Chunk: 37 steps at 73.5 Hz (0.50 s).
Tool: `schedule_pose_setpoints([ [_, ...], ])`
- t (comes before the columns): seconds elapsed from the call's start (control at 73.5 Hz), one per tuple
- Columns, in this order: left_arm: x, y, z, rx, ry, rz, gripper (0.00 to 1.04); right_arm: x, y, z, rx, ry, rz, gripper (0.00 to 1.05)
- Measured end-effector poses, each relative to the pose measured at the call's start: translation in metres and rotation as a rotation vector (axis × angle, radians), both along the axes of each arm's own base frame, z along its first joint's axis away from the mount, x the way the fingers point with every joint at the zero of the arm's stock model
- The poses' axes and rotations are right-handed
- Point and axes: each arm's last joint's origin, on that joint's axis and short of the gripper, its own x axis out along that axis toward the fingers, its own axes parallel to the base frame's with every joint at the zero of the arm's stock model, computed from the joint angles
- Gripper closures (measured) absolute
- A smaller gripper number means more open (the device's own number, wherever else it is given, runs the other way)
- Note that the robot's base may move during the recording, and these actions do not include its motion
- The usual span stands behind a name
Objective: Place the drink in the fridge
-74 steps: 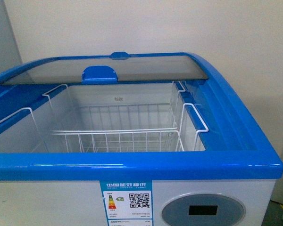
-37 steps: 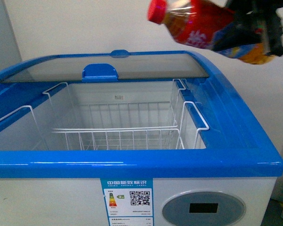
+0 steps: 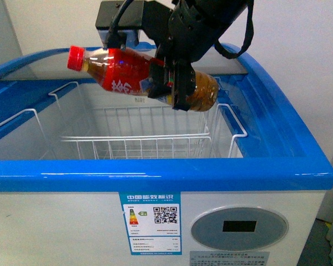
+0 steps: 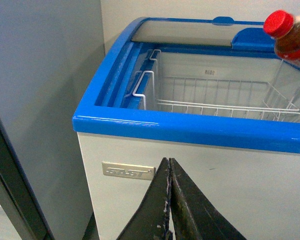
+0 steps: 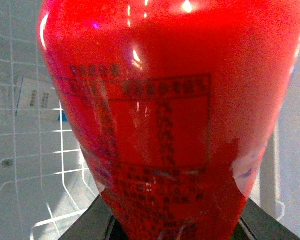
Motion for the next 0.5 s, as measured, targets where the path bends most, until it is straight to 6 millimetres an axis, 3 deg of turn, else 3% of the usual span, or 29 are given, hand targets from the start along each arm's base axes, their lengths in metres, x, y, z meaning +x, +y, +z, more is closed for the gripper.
schedule_pose_setpoints([
  [0.503, 0.0, 0.0, 0.0, 0.0, 0.0, 0.0, 1.02, 0.023, 0.002, -0.042, -0.057, 0.055, -0.044, 0.68],
])
